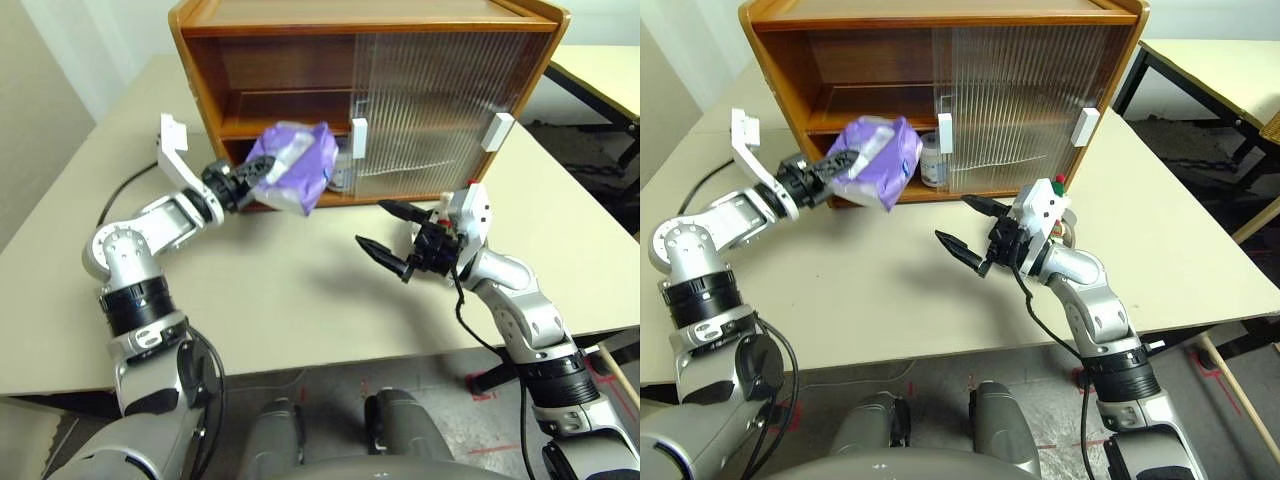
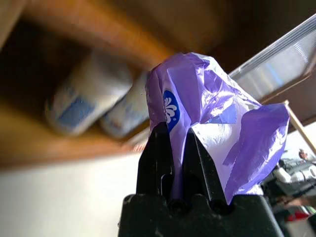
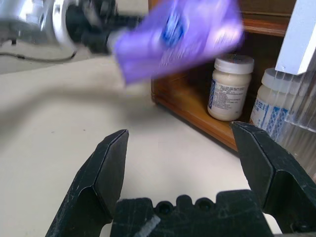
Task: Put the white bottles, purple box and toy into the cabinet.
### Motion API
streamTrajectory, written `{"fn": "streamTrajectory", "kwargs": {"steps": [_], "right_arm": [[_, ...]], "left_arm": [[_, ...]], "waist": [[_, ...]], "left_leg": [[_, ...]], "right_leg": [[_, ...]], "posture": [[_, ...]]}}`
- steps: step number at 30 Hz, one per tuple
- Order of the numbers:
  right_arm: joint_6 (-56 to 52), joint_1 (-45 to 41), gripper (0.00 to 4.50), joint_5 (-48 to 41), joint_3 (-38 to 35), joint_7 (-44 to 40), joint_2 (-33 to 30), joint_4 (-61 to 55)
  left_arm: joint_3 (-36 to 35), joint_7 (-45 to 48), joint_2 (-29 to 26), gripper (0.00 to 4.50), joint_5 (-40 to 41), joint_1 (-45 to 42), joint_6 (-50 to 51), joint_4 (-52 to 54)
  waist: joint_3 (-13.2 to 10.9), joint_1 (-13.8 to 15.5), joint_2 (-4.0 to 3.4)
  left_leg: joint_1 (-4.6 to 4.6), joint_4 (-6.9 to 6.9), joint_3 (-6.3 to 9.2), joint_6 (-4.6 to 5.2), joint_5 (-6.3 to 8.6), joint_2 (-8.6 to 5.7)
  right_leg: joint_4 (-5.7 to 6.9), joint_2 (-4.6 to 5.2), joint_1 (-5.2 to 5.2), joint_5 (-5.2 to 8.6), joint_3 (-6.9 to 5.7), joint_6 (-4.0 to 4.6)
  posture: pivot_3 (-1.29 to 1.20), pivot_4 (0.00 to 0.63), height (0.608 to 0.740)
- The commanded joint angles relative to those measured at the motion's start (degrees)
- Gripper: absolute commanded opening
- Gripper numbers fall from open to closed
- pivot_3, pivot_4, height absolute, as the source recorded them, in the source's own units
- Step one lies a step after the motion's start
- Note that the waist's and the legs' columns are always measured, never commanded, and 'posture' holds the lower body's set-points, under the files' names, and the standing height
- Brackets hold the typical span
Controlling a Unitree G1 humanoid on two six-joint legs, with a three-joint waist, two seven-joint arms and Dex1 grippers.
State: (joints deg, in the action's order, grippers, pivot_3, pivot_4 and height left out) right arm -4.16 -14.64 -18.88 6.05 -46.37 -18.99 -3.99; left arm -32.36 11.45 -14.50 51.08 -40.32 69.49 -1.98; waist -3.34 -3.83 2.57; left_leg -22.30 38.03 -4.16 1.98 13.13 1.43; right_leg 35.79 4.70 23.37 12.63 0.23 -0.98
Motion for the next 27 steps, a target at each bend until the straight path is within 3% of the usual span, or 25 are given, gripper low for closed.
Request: {"fn": "streamTrajectory", "kwargs": {"steps": [1, 13, 22, 27], "right_arm": [[1.03, -0.13, 4.50, 0.57, 0.30, -0.21, 0.28, 1.18], [1.95, 0.46, 4.50, 0.85, 0.21, 0.49, 1.11, 1.47], [2.09, 0.42, 4.50, 0.85, 0.07, 0.88, 1.24, 1.34], [1.89, 0.80, 4.50, 0.80, 0.04, 1.02, 1.07, 0.99]], "left_arm": [[-0.45, -4.83, 1.31, 0.04, 0.10, -3.89, -2.89, 0.53], [3.43, -17.82, 11.95, 0.04, -8.25, -12.18, -23.83, -5.88], [4.53, -20.61, 14.92, 0.04, -10.81, -16.67, -34.88, -14.24], [5.10, -20.48, 15.15, 1.67, -11.14, -17.53, -37.63, -16.29]], "waist": [[0.00, 0.21, 0.00], [0.04, 0.50, 0.07], [0.04, 0.33, 0.09], [0.04, 0.26, 0.09]], "left_leg": [[0.00, 0.00, 0.00, 0.00, 0.00, 0.01], [-0.02, 0.01, 0.00, -0.02, -0.01, -0.14], [-0.05, 0.00, 0.07, -0.01, -0.01, -0.42], [-0.05, 0.00, 0.08, -0.01, -0.01, -0.45]], "right_leg": [[0.00, -0.01, 0.00, 0.00, 0.00, 0.00], [-0.08, -0.02, -0.06, -0.04, 0.10, -0.06], [-0.10, -0.06, -0.05, -0.02, 0.13, -0.11], [-0.15, -0.06, -0.07, -0.02, 0.14, -0.14]], "posture": [[-0.03, 0.000, 0.740], [-0.05, 0.000, 0.740], [-0.06, 0.000, 0.740], [-0.06, 0.000, 0.740]]}}
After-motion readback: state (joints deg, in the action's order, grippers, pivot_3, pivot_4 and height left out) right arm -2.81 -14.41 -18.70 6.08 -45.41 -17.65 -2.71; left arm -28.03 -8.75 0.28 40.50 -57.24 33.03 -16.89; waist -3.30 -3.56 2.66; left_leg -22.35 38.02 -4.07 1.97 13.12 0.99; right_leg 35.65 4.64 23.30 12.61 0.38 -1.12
